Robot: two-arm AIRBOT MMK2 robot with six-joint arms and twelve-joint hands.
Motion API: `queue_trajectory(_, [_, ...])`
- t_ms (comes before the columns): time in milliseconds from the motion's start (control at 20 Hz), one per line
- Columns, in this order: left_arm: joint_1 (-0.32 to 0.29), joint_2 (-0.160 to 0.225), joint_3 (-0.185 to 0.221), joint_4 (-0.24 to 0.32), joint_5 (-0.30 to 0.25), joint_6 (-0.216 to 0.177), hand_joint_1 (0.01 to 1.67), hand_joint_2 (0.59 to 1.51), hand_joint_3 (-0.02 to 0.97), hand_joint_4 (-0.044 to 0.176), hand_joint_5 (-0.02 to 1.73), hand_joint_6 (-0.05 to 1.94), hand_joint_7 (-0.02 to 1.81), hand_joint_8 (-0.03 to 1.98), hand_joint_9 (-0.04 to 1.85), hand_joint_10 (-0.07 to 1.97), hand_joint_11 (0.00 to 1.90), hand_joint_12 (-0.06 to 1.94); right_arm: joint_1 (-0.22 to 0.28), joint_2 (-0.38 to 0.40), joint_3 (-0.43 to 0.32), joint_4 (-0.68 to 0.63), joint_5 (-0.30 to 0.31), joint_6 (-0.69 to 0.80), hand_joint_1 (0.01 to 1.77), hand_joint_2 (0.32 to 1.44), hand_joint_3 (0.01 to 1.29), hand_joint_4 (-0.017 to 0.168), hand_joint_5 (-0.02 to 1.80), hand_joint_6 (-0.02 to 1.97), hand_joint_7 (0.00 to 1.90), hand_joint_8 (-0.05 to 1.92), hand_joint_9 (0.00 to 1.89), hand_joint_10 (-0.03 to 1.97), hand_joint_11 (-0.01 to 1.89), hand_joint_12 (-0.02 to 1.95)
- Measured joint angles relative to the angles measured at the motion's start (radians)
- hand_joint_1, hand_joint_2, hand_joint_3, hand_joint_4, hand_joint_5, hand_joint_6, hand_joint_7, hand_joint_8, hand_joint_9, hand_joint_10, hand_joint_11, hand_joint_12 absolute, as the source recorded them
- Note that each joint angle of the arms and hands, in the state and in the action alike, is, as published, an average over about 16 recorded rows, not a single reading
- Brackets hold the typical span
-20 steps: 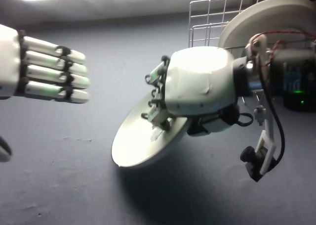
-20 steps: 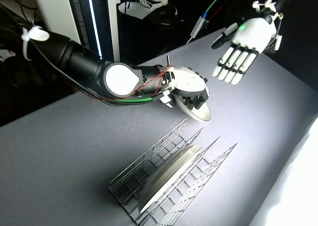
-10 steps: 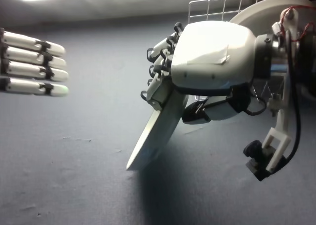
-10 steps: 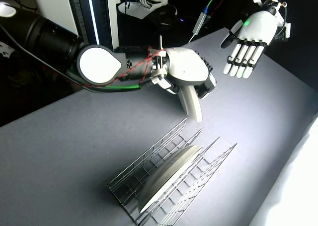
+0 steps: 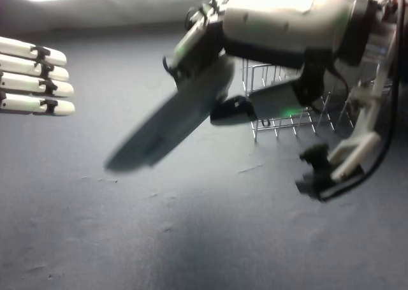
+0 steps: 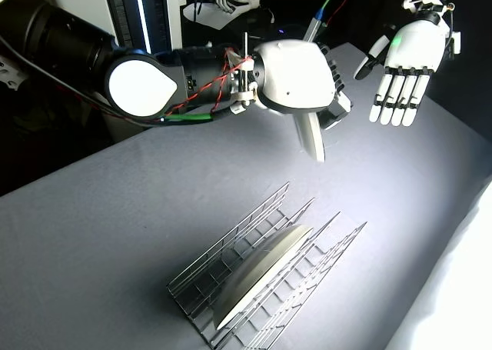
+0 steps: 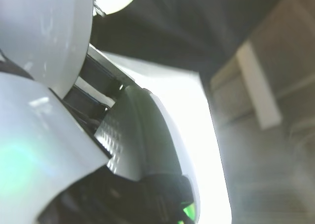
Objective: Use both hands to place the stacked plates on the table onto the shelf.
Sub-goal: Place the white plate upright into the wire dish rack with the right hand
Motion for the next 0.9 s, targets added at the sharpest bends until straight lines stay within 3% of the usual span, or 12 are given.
queue_trajectory(400, [-0.024, -0.019, 0.008, 0.035, 0.000, -0.066, 0.01, 1.051, 0.019, -0.002, 0.02, 0.01, 0.01, 0.00, 0.02, 0.01, 0.02, 0.01, 0.082, 0.031, -0.034, 0.265, -0.158, 0.016, 1.33, 0.98, 0.01, -0.005, 0.93, 0.97, 1.11, 0.69, 0.91, 1.21, 0.62, 1.27])
queue_trajectory(900, [-0.056, -0.030, 0.001, 0.074, -0.005, -0.120, 0.01, 1.051, 0.019, -0.002, 0.02, 0.01, 0.02, 0.00, 0.02, 0.01, 0.02, 0.01, 0.165, 0.062, -0.035, 0.420, -0.375, 0.024, 1.35, 0.98, 0.01, -0.006, 0.94, 0.93, 1.10, 0.71, 0.90, 1.21, 0.61, 1.27])
